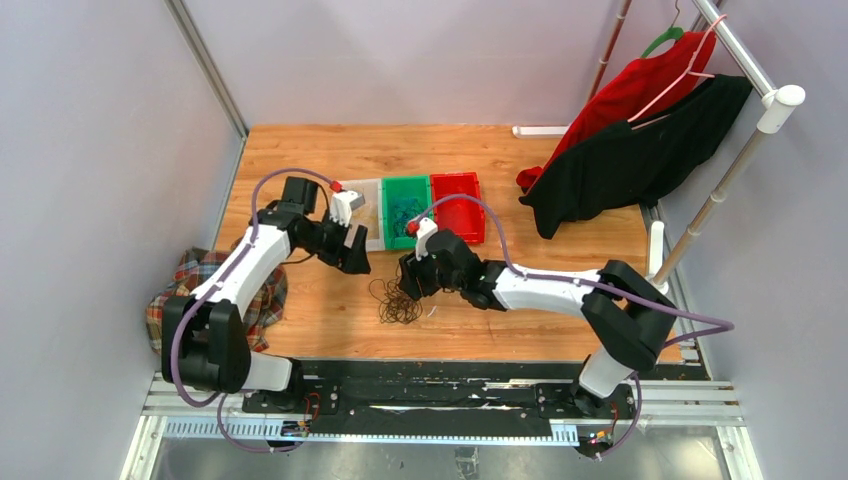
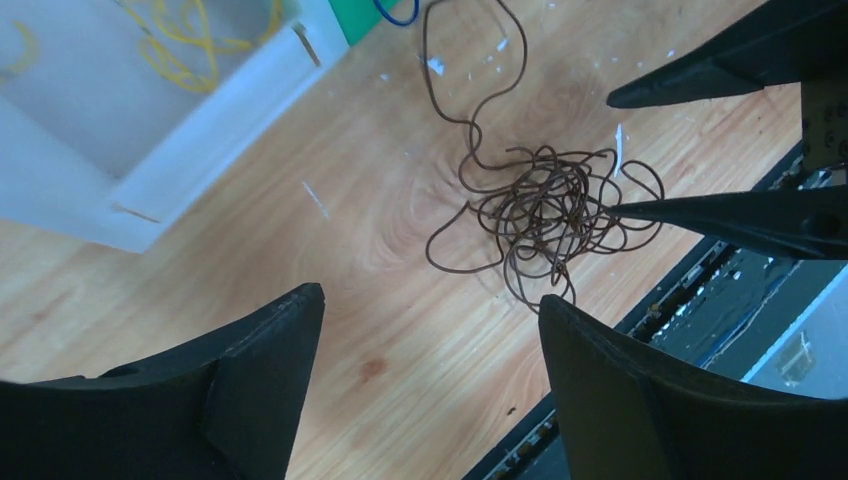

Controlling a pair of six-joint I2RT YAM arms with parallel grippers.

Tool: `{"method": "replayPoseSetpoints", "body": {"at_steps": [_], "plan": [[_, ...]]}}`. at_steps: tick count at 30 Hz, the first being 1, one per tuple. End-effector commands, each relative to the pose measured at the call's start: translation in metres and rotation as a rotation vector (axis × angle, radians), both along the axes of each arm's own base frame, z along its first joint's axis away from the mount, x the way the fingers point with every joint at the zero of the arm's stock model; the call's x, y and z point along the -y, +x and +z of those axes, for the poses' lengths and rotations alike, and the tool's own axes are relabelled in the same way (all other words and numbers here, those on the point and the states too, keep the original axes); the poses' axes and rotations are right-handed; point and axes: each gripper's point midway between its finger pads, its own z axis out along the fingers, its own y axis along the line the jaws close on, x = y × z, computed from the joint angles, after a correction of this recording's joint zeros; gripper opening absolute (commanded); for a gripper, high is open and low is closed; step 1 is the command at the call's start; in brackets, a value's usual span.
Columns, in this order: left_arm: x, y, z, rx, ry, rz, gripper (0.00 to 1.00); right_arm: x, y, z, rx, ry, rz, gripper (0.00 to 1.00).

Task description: Untangle the cables

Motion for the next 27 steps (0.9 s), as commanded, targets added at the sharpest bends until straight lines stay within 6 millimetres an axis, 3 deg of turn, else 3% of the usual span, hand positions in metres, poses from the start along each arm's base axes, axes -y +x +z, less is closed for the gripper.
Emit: {"method": "replayPoseSetpoints", "body": {"at_steps": [1,10,14,20,23,26,27], "plan": [[0.018,-0.005,-0.020,-0.029,-0.042,0.003,0.82,-0.013,-0.012,-0.013,-0.060,0.072,-0.004,0.50],[0.038,-0.013,-0.052,-0.055,0.002,-0.156,0.55,0.004,-0.023,-0.038,-0.103,0.059,-0.044,0.37],[0.040,-0.012,-0.063,-0.070,0.022,-0.205,0.48,0.007,-0.023,-0.041,-0.105,0.055,-0.051,0.34],[0.050,-0.007,-0.064,-0.080,0.007,-0.224,0.39,0.005,-0.021,-0.036,-0.093,0.059,-0.046,0.31],[0.054,-0.006,-0.064,-0.092,-0.005,-0.224,0.24,0.006,-0.021,-0.035,-0.090,0.054,-0.045,0.31],[0.055,-0.008,-0.059,-0.093,-0.012,-0.221,0.02,0.008,-0.021,-0.026,-0.073,0.061,-0.051,0.33],[0.055,-0.009,-0.054,-0.088,-0.014,-0.223,0.01,0.010,-0.019,-0.021,-0.060,0.065,-0.060,0.35]]}}
